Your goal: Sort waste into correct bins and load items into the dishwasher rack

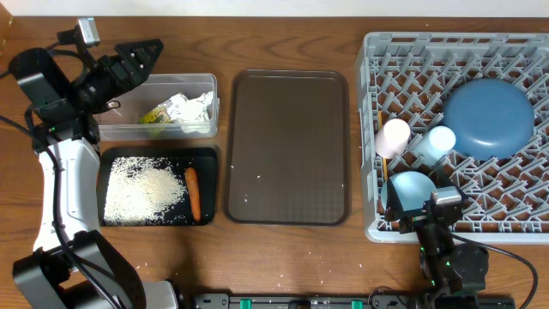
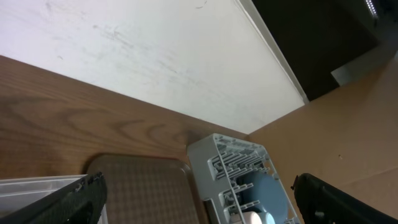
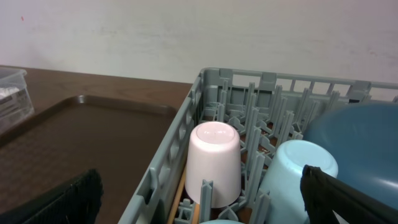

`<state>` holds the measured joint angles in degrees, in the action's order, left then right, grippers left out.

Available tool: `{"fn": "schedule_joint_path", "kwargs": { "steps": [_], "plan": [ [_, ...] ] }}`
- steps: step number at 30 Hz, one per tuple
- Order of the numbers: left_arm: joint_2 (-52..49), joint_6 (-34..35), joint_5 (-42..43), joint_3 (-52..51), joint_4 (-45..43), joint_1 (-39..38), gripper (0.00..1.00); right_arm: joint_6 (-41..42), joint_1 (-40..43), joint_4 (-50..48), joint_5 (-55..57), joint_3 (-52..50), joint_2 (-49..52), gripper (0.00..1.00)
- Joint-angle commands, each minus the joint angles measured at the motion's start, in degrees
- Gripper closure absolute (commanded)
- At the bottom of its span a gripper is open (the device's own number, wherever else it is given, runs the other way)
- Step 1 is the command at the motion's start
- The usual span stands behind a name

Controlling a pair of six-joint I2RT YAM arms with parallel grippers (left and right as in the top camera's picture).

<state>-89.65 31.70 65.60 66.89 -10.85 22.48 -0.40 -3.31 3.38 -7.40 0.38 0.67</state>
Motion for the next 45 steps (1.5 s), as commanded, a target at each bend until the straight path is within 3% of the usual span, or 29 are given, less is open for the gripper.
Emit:
{"fn": "schedule_joint_path", "kwargs": {
  "steps": [1,8,15,32,45],
  "plan": [
    [1.0,0.1,0.6,0.8,0.4,0.3,0.02,1.0,-0.1,0.3,1.0,-0.1,-0.4,0.01],
    [3.5,0.1,0.6,0.8,0.3,-0.1,0.02,1.0,-0.1,0.3,1.0,-0.1,-0.4,0.01],
    [12.3,0.1,0.6,0.8,0.3,-2.5,0.02,1.0,-0.1,0.3,1.0,-0.1,-0.4,0.01],
    [43.4,0.1,0.9,-0.1,0.3,-22.9,0.02,1.0,-0.1,0.3,1.0,-0.1,-0.3,0.01],
    [70.2,0.1,1.5,-18.1,0.3,-25.6,0.02,1.0,-0.1,0.3,1.0,-0.1,-0.3,0.01]
  ]
}}
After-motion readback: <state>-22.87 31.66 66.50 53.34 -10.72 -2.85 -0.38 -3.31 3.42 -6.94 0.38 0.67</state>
